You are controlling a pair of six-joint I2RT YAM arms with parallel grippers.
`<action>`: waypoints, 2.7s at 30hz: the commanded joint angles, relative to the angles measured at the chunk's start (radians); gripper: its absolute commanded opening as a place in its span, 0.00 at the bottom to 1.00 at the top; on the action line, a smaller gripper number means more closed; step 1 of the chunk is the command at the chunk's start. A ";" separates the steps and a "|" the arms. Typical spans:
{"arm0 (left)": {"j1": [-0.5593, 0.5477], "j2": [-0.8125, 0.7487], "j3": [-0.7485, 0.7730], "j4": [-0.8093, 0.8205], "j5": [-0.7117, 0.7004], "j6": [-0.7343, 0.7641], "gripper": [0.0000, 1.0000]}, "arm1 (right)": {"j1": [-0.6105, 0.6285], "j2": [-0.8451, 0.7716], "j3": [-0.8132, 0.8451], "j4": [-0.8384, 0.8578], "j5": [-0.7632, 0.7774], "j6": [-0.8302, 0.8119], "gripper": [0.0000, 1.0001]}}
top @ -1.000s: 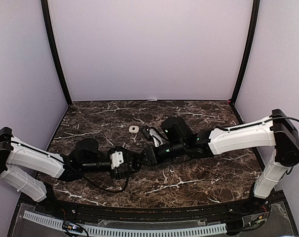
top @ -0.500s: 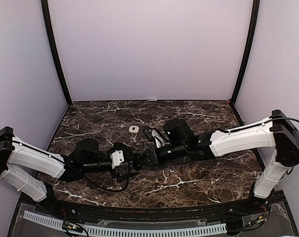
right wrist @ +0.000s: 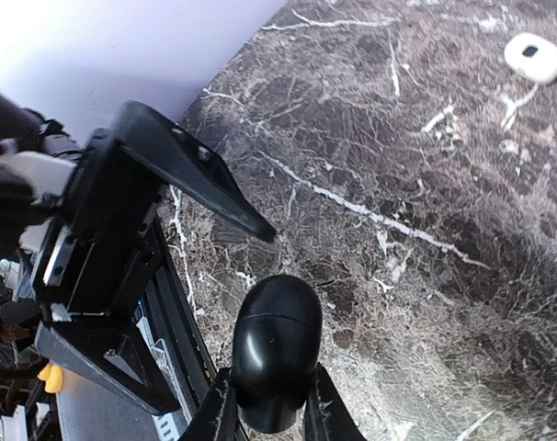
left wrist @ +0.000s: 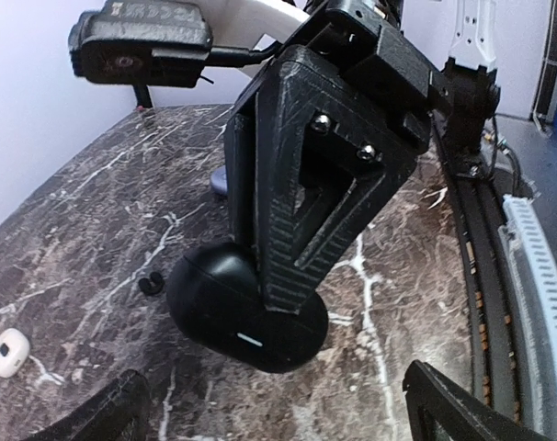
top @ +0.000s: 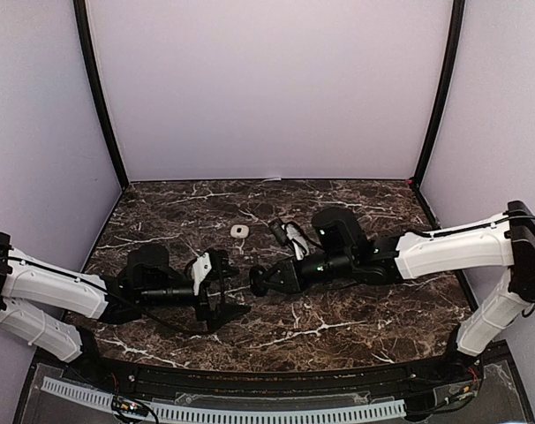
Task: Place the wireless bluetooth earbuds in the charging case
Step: Pass from the left arm to the right, then pass from the right arm to the left, then open the charging case.
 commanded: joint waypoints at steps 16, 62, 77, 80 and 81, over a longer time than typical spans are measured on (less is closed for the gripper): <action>0.129 0.117 0.063 0.240 0.612 -0.494 0.84 | 0.007 -0.119 -0.082 0.185 -0.227 -0.267 0.12; 0.129 0.149 0.109 0.177 0.726 -0.419 0.15 | 0.032 -0.127 -0.068 0.119 -0.107 -0.335 0.37; 0.129 0.129 0.083 0.235 0.730 -0.440 0.15 | -0.015 -0.200 -0.145 0.151 0.026 -0.284 0.45; 0.130 0.129 0.078 0.238 0.710 -0.438 0.15 | -0.020 -0.220 -0.159 0.155 0.033 -0.285 0.46; 0.131 0.129 0.076 0.242 0.700 -0.438 0.15 | -0.022 -0.228 -0.165 0.160 0.035 -0.288 0.46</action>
